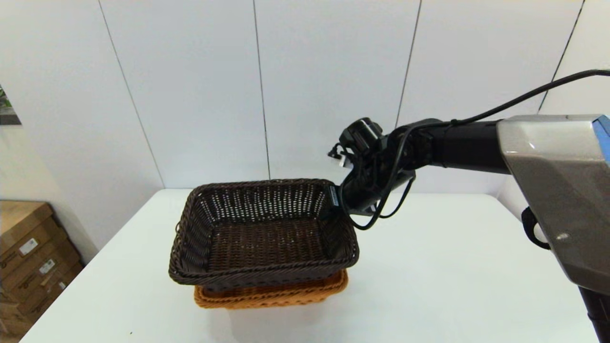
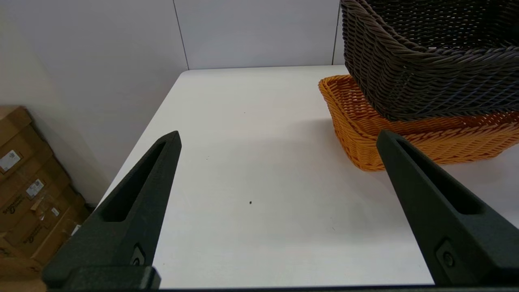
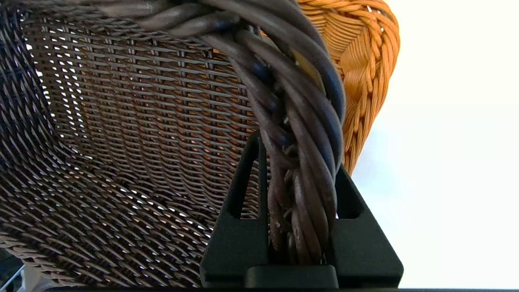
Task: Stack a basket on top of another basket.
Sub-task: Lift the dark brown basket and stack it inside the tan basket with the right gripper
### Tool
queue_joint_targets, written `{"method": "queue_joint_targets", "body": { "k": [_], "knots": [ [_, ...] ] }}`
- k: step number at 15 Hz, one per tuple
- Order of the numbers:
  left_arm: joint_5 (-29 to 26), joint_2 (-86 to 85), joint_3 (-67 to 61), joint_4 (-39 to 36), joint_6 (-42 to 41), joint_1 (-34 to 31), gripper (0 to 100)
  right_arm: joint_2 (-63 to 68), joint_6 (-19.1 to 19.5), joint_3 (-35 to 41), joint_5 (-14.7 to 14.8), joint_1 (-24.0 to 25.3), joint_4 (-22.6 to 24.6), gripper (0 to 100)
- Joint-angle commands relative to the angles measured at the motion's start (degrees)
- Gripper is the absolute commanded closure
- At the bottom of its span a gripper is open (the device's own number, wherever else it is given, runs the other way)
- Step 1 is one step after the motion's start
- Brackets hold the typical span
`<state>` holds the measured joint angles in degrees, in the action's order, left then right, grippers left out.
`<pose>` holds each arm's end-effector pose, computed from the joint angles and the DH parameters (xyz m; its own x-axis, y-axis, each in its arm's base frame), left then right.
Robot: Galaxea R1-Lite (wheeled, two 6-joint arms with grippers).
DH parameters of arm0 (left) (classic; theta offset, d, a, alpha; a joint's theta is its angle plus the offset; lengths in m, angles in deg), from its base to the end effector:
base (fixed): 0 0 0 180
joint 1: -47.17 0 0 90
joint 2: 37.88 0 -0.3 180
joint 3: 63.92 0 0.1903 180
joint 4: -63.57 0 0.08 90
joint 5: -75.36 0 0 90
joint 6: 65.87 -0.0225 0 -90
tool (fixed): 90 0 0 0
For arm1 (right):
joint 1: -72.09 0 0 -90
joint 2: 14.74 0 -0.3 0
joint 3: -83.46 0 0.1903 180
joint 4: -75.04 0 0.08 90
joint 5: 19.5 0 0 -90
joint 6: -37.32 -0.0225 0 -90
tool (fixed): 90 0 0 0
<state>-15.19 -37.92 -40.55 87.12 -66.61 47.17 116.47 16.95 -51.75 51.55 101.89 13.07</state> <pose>-0.0229 -0.0002 0.0751 1.0000 -0.0096 -0.0024 0.0096 0.9999 0.0129 0.3792 0.2256 0.1531 0.2739 0.5311 -0.8018 -0.3247 0.8358 0.4427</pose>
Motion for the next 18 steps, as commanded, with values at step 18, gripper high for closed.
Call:
{"method": "queue_joint_targets", "body": {
  "k": [18],
  "knots": [
    [0.02,-0.04,-0.09,-0.01,-0.05,0.0,0,3.79,-0.2,0.05,1.11,-0.61,1.25,100]
  ]
}}
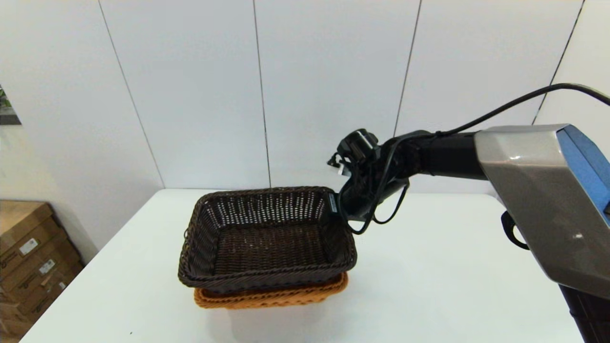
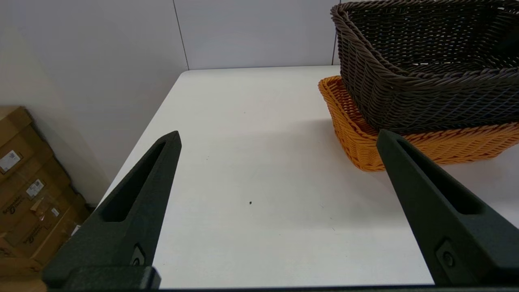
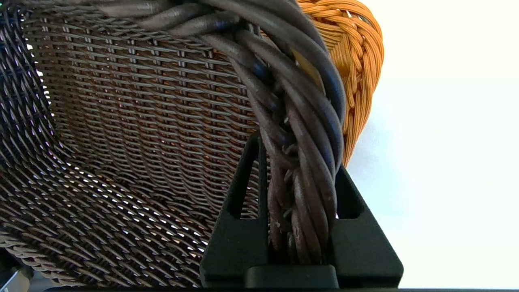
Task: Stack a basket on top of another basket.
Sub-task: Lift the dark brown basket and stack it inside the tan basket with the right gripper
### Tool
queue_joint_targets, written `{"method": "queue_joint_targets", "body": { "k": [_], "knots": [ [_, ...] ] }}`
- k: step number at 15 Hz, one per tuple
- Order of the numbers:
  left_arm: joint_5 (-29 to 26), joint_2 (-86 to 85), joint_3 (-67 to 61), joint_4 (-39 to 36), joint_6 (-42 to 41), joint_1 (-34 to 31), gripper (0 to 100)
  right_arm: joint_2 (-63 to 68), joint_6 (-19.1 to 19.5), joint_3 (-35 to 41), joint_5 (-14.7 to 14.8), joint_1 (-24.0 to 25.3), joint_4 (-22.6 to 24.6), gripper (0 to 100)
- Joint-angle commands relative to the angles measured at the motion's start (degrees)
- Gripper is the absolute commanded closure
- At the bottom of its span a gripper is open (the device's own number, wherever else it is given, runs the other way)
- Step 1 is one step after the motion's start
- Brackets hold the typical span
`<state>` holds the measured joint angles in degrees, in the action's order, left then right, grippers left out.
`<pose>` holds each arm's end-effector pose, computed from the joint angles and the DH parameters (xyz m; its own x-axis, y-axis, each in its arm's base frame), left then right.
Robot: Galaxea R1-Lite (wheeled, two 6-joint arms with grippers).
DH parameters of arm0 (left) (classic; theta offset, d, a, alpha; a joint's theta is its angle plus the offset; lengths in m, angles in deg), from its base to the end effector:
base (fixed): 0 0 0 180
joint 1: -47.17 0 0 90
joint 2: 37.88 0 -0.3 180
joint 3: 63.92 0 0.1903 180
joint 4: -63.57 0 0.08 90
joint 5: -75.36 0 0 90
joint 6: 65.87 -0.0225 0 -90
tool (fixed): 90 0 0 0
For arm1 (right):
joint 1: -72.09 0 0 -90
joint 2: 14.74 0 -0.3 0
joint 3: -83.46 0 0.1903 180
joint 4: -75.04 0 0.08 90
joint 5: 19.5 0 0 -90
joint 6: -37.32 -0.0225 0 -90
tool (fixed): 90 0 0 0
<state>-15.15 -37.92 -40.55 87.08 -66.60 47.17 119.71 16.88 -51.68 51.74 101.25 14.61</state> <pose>-0.0229 -0.0002 0.0752 1.0000 -0.0089 -0.0017 0.0089 0.9999 0.0127 0.3907 0.2263 0.1289 0.2600 0.5133 -0.8179 -0.3015 0.8478 0.4363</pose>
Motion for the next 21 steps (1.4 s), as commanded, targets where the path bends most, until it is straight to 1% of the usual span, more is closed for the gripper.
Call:
{"method": "queue_joint_targets", "body": {
  "k": [1,9,13,21],
  "knots": [
    [-0.02,-0.04,-0.09,0.04,0.03,0.0,0,0.64,-0.12,-0.02,1.27,0.02,-0.28,100],
    [-0.02,-0.04,-0.09,0.04,0.03,0.0,0,2.22,-0.12,-0.02,1.45,0.02,-0.46,100],
    [-0.02,-0.04,-0.09,-0.05,-0.06,0.0,0,2.84,-0.03,-0.02,1.53,0.02,0.42,100],
    [-0.02,-0.04,-0.09,0.04,0.03,0.0,0,3.19,0.14,-0.02,1.53,-0.24,0.51,100]
  ]
}}
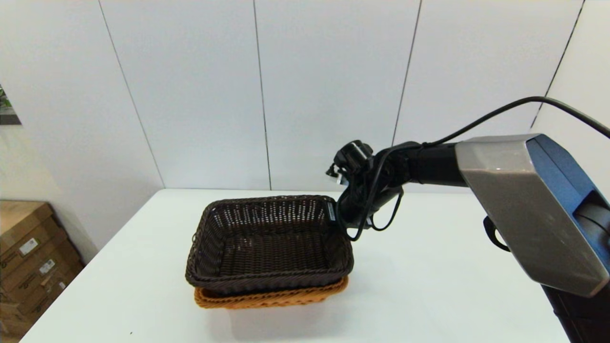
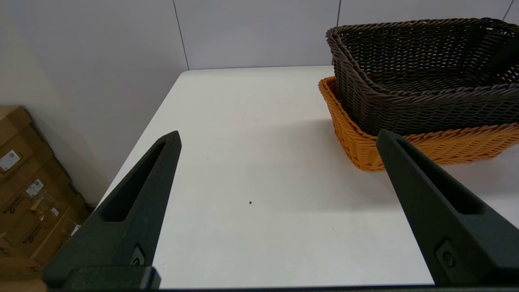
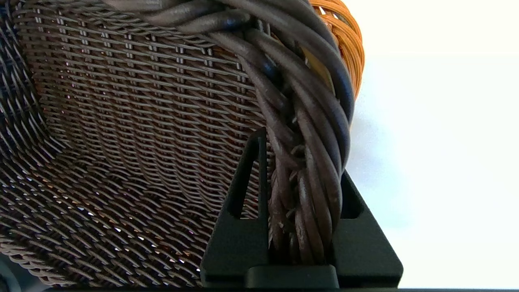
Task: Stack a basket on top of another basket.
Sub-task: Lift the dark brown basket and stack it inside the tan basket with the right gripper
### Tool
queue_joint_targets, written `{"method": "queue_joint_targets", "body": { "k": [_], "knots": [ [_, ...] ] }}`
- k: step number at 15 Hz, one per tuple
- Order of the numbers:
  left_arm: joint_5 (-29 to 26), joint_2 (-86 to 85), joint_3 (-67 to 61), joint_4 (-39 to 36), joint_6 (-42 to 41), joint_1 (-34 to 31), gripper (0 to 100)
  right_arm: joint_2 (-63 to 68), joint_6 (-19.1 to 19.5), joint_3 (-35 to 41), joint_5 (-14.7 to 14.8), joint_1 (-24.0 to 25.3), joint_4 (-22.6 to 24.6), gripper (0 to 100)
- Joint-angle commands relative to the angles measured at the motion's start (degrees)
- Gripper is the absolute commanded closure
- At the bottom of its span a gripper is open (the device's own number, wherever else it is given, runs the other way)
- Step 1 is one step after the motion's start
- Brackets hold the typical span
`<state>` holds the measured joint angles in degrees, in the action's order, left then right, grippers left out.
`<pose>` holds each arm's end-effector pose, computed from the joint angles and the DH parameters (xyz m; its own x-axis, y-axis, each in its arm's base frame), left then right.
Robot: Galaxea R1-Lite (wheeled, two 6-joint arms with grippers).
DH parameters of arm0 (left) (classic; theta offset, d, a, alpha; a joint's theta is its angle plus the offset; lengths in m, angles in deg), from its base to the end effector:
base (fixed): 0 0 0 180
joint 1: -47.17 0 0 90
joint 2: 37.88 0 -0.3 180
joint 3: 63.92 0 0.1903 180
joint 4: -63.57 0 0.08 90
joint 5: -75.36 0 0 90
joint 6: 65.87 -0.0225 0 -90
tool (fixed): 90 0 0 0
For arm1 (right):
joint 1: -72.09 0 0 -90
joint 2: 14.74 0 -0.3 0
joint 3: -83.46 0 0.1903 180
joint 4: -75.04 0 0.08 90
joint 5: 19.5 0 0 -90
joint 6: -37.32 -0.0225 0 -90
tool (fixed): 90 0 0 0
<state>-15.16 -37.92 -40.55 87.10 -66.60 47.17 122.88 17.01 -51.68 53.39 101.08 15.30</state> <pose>-0.0229 -0.0002 0.0752 1.0000 -0.0091 -0.0021 0.0091 0.9999 0.0127 0.3983 0.2283 0.1042 0.2470 0.4732 -0.8456 -0.2783 0.8705 0.4059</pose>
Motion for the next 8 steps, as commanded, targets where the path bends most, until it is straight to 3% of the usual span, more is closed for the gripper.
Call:
{"method": "queue_joint_targets", "body": {
  "k": [1,8],
  "knots": [
    [0.0,-0.04,-0.09,0.02,0.03,0.0,0,0.02,0.09,-0.02,-0.11,-0.07,-0.27,100],
    [0.0,-0.04,-0.09,0.02,0.03,0.0,0,-0.16,0.36,-0.02,-0.11,-0.07,-0.27,100]
  ]
}}
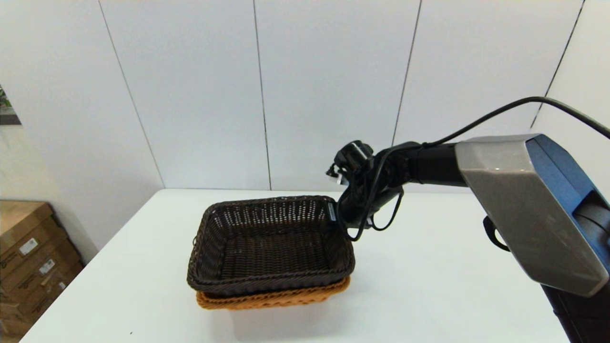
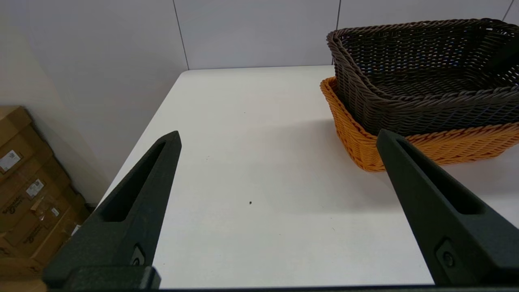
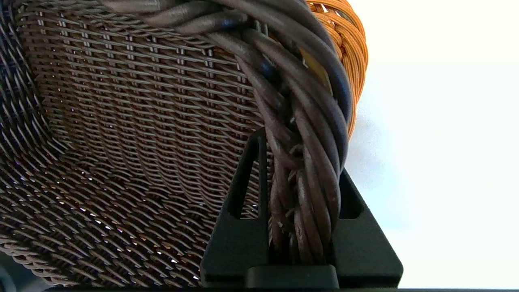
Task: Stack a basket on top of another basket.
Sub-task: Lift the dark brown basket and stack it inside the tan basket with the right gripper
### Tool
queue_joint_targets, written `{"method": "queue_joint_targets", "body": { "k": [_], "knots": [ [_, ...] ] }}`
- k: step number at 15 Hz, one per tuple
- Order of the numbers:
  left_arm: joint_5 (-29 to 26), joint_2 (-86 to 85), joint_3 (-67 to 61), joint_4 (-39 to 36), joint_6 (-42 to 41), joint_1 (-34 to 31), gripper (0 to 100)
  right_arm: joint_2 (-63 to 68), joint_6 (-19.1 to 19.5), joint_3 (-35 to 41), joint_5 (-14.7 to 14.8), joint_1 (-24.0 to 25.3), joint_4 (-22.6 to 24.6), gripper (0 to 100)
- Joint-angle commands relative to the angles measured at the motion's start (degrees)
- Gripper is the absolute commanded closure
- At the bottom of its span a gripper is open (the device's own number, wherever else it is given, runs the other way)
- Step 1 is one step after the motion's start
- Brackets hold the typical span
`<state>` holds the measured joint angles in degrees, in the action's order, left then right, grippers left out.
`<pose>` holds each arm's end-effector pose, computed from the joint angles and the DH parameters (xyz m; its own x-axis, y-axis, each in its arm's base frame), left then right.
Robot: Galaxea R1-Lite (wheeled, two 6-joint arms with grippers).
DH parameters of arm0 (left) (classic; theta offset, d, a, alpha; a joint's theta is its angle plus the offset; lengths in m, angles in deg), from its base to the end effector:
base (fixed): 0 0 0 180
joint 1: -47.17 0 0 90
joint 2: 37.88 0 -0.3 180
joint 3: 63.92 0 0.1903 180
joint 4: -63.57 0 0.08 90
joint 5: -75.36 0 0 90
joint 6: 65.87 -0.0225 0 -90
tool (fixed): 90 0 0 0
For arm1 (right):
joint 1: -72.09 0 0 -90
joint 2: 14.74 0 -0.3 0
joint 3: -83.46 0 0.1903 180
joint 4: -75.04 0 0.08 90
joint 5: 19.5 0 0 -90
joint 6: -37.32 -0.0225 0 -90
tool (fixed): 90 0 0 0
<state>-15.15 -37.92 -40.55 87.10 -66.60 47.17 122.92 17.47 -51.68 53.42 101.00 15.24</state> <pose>-0.0229 -0.0002 0.0752 1.0000 -0.0089 -0.0021 0.0089 0.9999 0.0127 0.3986 0.2277 0.1038 0.2467 0.4718 -0.8465 -0.2838 0.8704 0.4024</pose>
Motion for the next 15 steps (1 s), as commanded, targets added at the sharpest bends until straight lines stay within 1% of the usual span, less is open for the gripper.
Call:
{"method": "queue_joint_targets", "body": {
  "k": [1,7,15],
  "knots": [
    [-0.02,-0.04,-0.09,0.02,0.03,0.0,0,-0.28,-0.1,-0.02,-0.15,0.01,-0.21,100],
    [-0.02,-0.04,-0.09,0.02,-0.06,0.0,0,-0.55,-0.1,-0.02,-0.24,0.1,-0.56,100],
    [-0.02,-0.04,-0.09,0.02,0.03,0.0,0,-1.69,-0.02,-0.02,-0.15,0.01,0.23,100]
  ]
}}
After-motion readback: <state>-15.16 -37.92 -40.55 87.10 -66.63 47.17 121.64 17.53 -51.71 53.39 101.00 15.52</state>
